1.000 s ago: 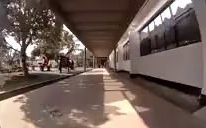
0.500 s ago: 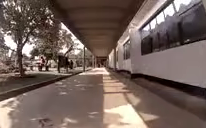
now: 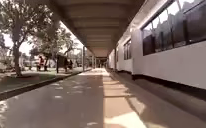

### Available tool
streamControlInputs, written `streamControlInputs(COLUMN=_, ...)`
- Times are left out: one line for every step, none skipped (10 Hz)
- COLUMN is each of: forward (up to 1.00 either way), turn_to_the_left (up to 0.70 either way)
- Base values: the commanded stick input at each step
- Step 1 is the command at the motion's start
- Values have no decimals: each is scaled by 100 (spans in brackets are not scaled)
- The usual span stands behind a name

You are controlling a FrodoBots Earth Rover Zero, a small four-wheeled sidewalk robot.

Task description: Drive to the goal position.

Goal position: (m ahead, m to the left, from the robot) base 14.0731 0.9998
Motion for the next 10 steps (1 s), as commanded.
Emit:
streamControlInputs(forward=50, turn_to_the_left=0)
streamControlInputs(forward=50, turn_to_the_left=0)
streamControlInputs(forward=50, turn_to_the_left=22)
streamControlInputs(forward=50, turn_to_the_left=45)
streamControlInputs(forward=50, turn_to_the_left=31)
streamControlInputs(forward=50, turn_to_the_left=7)
streamControlInputs(forward=50, turn_to_the_left=0)
streamControlInputs(forward=50, turn_to_the_left=0)
streamControlInputs(forward=50, turn_to_the_left=0)
streamControlInputs(forward=50, turn_to_the_left=0)
